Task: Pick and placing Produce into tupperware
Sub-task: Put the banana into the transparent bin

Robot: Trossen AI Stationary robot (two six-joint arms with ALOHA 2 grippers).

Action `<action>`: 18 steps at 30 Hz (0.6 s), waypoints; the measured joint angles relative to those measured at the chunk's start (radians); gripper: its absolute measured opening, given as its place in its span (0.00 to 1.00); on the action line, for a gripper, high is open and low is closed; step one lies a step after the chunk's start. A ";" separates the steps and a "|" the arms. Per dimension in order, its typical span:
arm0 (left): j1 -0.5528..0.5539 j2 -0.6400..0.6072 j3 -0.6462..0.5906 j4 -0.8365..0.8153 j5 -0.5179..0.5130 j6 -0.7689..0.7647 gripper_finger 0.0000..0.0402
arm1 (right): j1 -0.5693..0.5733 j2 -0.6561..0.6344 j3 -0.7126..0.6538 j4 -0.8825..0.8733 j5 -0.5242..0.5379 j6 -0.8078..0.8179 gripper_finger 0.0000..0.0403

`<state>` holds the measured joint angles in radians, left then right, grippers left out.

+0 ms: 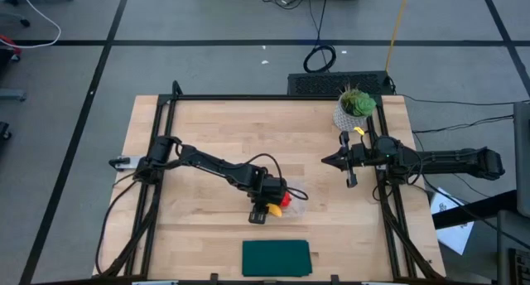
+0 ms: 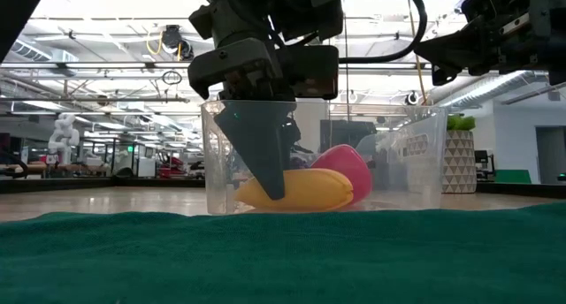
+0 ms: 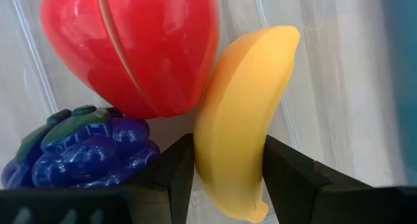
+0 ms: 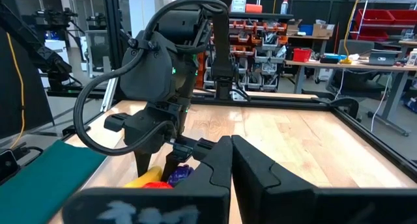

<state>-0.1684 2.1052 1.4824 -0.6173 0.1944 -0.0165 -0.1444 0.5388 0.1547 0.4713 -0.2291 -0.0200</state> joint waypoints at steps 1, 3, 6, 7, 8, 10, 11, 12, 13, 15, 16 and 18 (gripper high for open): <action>0.000 0.000 0.000 0.002 0.000 0.000 0.41 | 0.000 0.000 0.000 0.000 0.000 0.000 0.00; 0.000 0.000 0.000 0.002 0.000 0.000 0.41 | 0.000 0.000 0.000 0.000 0.000 0.000 0.00; 0.000 0.000 -0.001 0.002 0.000 0.001 0.41 | 0.000 0.000 0.000 0.000 0.000 0.000 0.00; 0.000 0.000 -0.001 0.002 0.000 0.001 0.41 | 0.000 0.000 0.000 0.000 0.000 0.000 0.00; 0.000 0.001 -0.001 0.002 0.000 0.001 0.41 | 0.000 0.000 0.000 0.000 0.000 0.000 0.00; 0.000 0.001 -0.001 0.003 0.000 0.001 0.41 | 0.000 0.000 0.000 0.000 0.000 0.000 0.00; 0.000 0.001 -0.001 0.003 0.000 0.001 0.41 | 0.000 0.000 0.000 0.000 0.000 0.000 0.00; 0.000 0.001 -0.001 0.003 0.000 0.002 0.41 | 0.000 0.000 0.000 0.000 0.000 0.000 0.00; 0.000 0.001 -0.001 0.003 0.000 0.002 0.41 | 0.000 0.000 0.000 0.000 0.000 0.000 0.00; 0.000 0.001 -0.001 0.003 0.000 0.003 0.41 | 0.000 0.000 0.000 0.000 0.000 0.000 0.00; 0.000 0.001 -0.001 0.003 0.000 0.003 0.41 | 0.000 0.000 0.000 0.000 0.000 0.000 0.00; -0.001 0.001 -0.001 0.006 0.000 0.003 0.41 | 0.000 0.000 0.000 0.000 0.000 0.000 0.00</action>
<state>-0.1696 2.1063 1.4809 -0.6111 0.1940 -0.0138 -0.1444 0.5388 0.1547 0.4709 -0.2291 -0.0200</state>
